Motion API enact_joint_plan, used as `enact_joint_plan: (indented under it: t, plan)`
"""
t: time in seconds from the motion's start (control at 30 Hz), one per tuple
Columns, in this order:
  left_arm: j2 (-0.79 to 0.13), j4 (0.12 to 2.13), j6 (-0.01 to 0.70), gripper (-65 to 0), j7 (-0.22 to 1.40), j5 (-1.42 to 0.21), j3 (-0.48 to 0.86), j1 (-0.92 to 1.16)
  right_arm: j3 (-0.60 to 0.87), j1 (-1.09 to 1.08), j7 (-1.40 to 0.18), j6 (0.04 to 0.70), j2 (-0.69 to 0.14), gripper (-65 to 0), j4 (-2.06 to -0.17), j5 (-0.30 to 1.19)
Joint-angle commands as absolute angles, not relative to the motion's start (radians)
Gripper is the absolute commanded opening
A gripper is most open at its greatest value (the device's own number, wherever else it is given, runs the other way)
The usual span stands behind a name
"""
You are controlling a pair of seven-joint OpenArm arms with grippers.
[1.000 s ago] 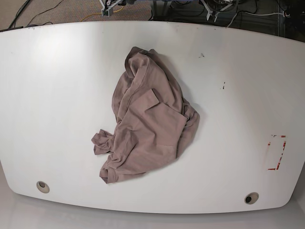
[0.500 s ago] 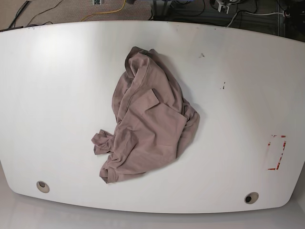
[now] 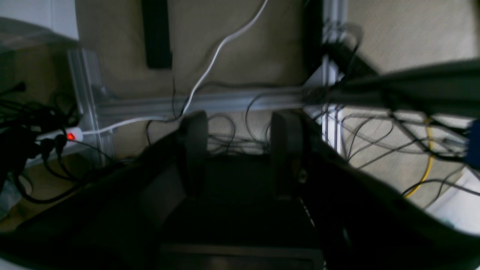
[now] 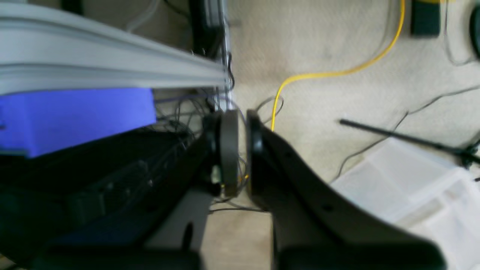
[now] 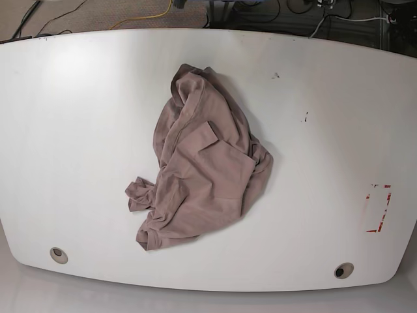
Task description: Layout the t-shirt on the table in an organized manner, then fold the t-shirt properly
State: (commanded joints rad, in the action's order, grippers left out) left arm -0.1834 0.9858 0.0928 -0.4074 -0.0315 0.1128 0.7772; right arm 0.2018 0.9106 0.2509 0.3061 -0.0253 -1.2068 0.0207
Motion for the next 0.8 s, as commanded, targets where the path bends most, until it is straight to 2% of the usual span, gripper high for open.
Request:
enact_joint_plan:
  t: [0.27,0.53,0.8]
  plan:
    - [-0.176,1.279,0.093,-40.3,-0.409,-0.033,0.197,0.97,0.206,1.086,0.251,0.306,-0.022,-61.5,-1.454,0.022]
    - [-0.104,1.511,0.094,-40.3,-0.409,-0.033,0.317,1.098,0.257,1.21,0.251,0.312,-0.028,-61.5,-1.646,0.148]
    - [-0.018,1.718,0.094,-40.3,-0.409,-0.033,0.39,1.145,0.297,1.241,0.251,0.314,-0.041,-61.5,-1.816,0.157]
